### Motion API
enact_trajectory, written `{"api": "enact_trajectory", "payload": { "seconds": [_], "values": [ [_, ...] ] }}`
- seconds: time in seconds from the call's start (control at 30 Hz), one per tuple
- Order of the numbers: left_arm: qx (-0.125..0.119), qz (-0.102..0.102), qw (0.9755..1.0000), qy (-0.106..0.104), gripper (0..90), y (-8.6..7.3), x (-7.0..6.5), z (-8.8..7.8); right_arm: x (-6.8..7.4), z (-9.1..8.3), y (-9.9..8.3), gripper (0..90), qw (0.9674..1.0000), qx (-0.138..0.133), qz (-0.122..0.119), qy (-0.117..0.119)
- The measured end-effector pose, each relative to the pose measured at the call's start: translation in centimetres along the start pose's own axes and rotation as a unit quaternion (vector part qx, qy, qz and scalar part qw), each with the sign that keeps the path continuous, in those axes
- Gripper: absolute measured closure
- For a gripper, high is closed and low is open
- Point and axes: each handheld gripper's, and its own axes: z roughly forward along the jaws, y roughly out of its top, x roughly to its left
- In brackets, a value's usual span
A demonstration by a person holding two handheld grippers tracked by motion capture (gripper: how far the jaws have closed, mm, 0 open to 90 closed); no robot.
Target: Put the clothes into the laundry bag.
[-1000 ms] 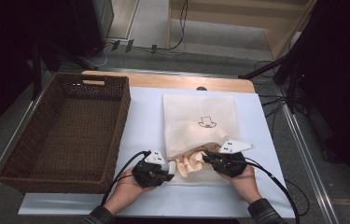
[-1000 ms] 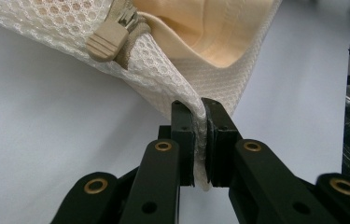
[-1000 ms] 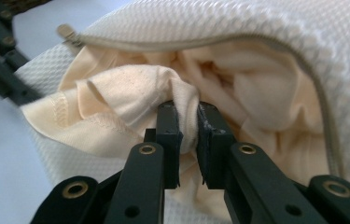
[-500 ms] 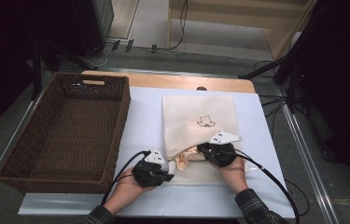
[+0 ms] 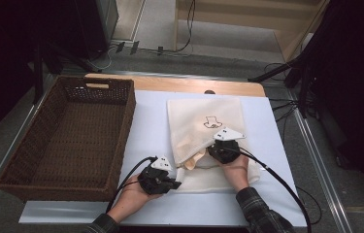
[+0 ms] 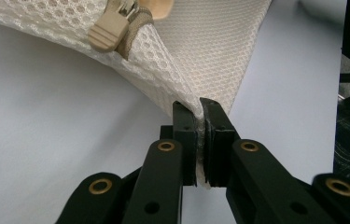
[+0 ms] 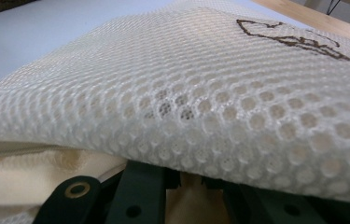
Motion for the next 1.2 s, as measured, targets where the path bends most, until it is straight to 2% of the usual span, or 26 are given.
{"api": "enact_trajectory", "payload": {
  "seconds": [0.17,0.33,0.47,0.53,0.63,0.83,0.9,1.0,1.07,1.2],
  "values": [
    [0.001,0.001,1.0,0.002,85.8,0.0,0.0,0.0,-0.2,0.4,0.0,81.3,1.0,-0.002,0.004,0.004],
    [0.001,0.003,1.0,0.004,85.0,0.0,0.0,0.0,-0.2,-0.4,0.1,75.9,0.9997,0.01,-0.005,0.022],
    [-0.003,0.003,1.0,0.003,84.7,-0.1,0.0,0.0,0.2,-1.6,0.0,66.9,0.9982,0.024,-0.03,0.046],
    [-0.002,0.003,1.0,0.004,84.7,-0.1,0.0,0.0,0.4,-2.3,-0.2,63.2,0.9974,0.032,-0.035,0.054],
    [-0.002,0.003,1.0,0.005,84.6,-0.1,0.0,0.0,0.5,-3.4,-0.7,58.5,0.9963,0.039,-0.028,0.072],
    [-0.003,0.0,1.0,0.004,84.6,-0.1,-0.1,0.1,1.3,-5.7,-1.6,52.7,0.9937,0.04,-0.036,0.098],
    [-0.003,0.0,1.0,0.004,84.6,-0.1,-0.1,0.1,1.9,-6.2,-1.8,53.0,0.9924,0.039,-0.043,0.108],
    [-0.003,-0.001,1.0,0.006,84.6,-0.1,-0.1,0.1,2.8,-6.6,-2.2,57.4,0.9887,0.042,-0.049,0.135],
    [-0.003,-0.001,1.0,0.004,84.6,-0.1,-0.1,0.1,3.2,-6.4,-2.3,61.2,0.9868,0.042,-0.046,0.149],
    [-0.003,-0.001,1.0,0.004,84.6,-0.1,-0.1,0.1,3.6,-5.5,-2.5,63.9,0.9856,0.044,-0.037,0.159]
  ]
}}
